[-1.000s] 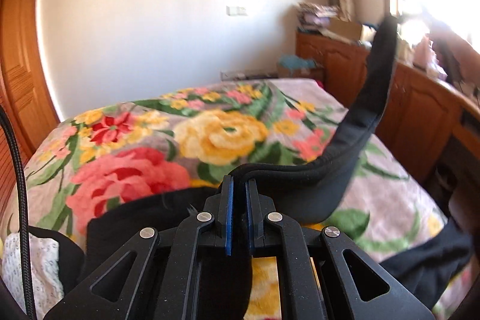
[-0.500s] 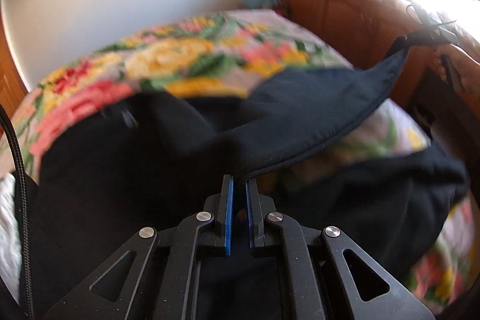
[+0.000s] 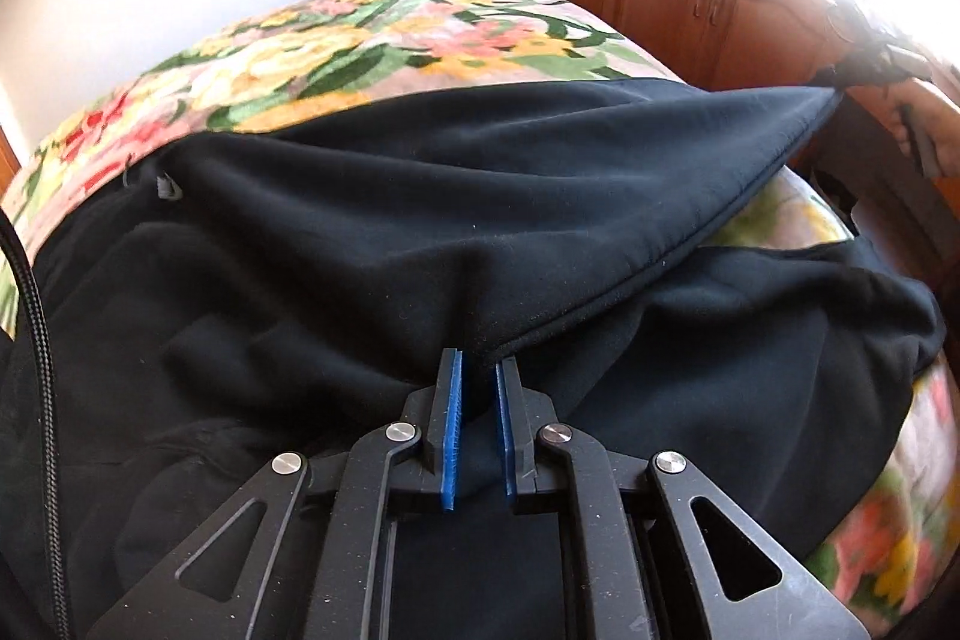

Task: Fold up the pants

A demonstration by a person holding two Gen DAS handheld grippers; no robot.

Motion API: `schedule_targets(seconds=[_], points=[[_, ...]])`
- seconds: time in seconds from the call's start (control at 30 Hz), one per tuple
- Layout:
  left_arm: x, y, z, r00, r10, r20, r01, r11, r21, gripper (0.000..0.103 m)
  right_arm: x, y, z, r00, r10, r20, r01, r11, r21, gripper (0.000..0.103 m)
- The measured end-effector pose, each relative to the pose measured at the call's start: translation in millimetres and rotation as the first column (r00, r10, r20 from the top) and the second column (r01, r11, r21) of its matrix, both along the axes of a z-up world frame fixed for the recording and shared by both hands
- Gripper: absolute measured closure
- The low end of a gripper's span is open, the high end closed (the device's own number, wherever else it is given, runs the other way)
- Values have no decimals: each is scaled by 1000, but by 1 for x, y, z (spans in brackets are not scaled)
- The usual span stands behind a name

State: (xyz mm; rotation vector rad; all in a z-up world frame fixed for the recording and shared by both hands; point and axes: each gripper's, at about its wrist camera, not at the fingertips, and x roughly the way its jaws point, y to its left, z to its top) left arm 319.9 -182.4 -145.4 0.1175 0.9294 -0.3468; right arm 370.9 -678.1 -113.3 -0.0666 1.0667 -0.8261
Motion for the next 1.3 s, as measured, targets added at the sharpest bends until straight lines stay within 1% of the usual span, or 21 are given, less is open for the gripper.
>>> schedule_targets(seconds=[0.03, 0.1, 0.17, 0.2, 0.23, 0.27, 0.3, 0.33, 0.4, 0.43, 0.47, 0.53, 0.57, 0.67, 0.73, 0.83, 0.9, 1.0, 1.13, 1.23, 1.3], points=[[2, 3, 2, 1000, 10, -4, -10, 1000, -27, 91, -1, 1, 0, 1000, -2, 2, 2, 1000, 7, 97], [2, 15, 6, 1000, 28, -13, -29, 997, -76, 89, -7, 6, -4, 1000, 4, 5, -5, 999, 52, 97], [1, 26, 12, 999, 32, -32, -35, 993, -112, 83, -9, 18, -10, 999, 33, -4, -33, 997, 74, 95], [0, 32, 17, 999, 35, -31, -38, 993, -116, 77, -11, 25, -13, 999, 49, -5, -49, 995, 82, 92], [-2, 39, 23, 999, 38, -17, -40, 992, -119, 74, -15, 33, -12, 998, 57, -1, -57, 995, 84, 91], [-5, 46, 29, 999, 43, 4, -42, 992, -118, 73, -19, 40, -10, 998, 67, 17, -68, 993, 93, 86], [-8, 53, 34, 999, 46, 19, -44, 992, -119, 67, -22, 49, -8, 996, 80, 35, -83, 991, 101, 80], [-11, 62, 41, 998, 50, 29, -46, 991, -122, 57, -29, 62, -3, 993, 101, 57, -107, 988, 113, 77], [-21, 82, 55, 997, 64, 46, -58, 990, -128, 49, -34, 82, 2, 987, 139, 83, -149, 980, 132, 68], [-28, 94, 63, 995, 75, 58, -67, 989, -128, 45, -37, 97, 6, 983, 162, 92, -173, 976, 134, 65], [-38, 104, 70, 994, 86, 71, -77, 989, -124, 42, -41, 113, 11, 976, 192, 107, -206, 968, 140, 60], [-51, 128, 86, 989, 114, 96, -102, 987, -123, 36, -47, 151, 20, 955, 254, 154, -278, 946, 168, 59], [-59, 142, 94, 986, 129, 105, -116, 985, -124, 35, -50, 166, 24, 946, 277, 171, -306, 936, 176, 59], [-84, 185, 114, 974, 180, 141, -167, 981, -97, 35, -61, 228, 32, 907, 348, 238, -400, 888, 227, 55], [-99, 216, 125, 961, 214, 173, -204, 976, -70, 35, -66, 270, 33, 881, 389, 269, -455, 850, 263, 55], [-120, 258, 132, 958, 233, 169, -224, 972, -70, 35, -73, 349, 29, 831, 458, 315, -546, 781, 304, 55], [-135, 288, 132, 953, 251, 169, -245, 968, -54, 35, -75, 392, 22, 808, 482, 338, -583, 735, 346, 55], [-154, 331, 128, 943, 287, 169, -287, 958, -25, 35, -83, 465, 9, 769, 524, 366, -638, 661, 395, 55], [-176, 373, 112, 933, 321, 160, -326, 945, 6, 35, -94, 564, -14, 696, 616, 369, -716, 549, 432, 55], [-187, 398, 95, 928, 348, 131, -352, 936, 14, 35, -101, 618, -36, 658, 663, 357, -742, 493, 454, 55], [-192, 414, 82, 924, 367, 109, -371, 929, 15, 35, -106, 646, -46, 641, 686, 345, -753, 473, 459, 55]])
